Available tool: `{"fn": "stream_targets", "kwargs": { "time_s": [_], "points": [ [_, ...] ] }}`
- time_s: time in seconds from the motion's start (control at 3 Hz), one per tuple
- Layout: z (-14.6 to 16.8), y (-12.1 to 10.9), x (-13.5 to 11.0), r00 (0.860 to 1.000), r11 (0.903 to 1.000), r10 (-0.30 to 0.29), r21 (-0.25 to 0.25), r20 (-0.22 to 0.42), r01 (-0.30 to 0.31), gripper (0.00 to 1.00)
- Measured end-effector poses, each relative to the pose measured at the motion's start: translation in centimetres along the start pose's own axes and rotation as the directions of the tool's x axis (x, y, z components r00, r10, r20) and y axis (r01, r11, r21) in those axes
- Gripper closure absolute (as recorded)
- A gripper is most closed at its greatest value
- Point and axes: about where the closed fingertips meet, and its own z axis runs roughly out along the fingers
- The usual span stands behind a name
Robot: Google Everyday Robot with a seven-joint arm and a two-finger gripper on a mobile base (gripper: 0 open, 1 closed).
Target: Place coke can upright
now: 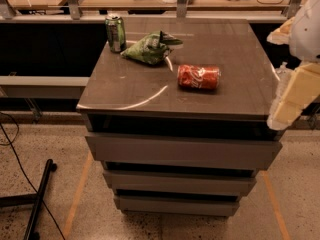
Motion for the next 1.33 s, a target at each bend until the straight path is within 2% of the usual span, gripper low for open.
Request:
{"fn": "stream_targets", "kwargs": {
  "time_s": [0.33,0.67,1.0,1.33],
  "points": [
    [-0.4,-2.0,-2.4,0.994,0.9952,-0.093,0.033,0.052,0.092,0.0],
    [-0.2,-4.4,-5.0,0.983,0.9848,-0.169,0.055,0.07,0.165,0.0],
    [3.0,-8.7,-9.9,0.971,0.9725,-0.231,0.042,0.055,0.229,0.0],
    [6.9,-11.4,-12.4,0.974,0.974,-0.226,0.01,0.025,0.226,0.0]
  ]
}}
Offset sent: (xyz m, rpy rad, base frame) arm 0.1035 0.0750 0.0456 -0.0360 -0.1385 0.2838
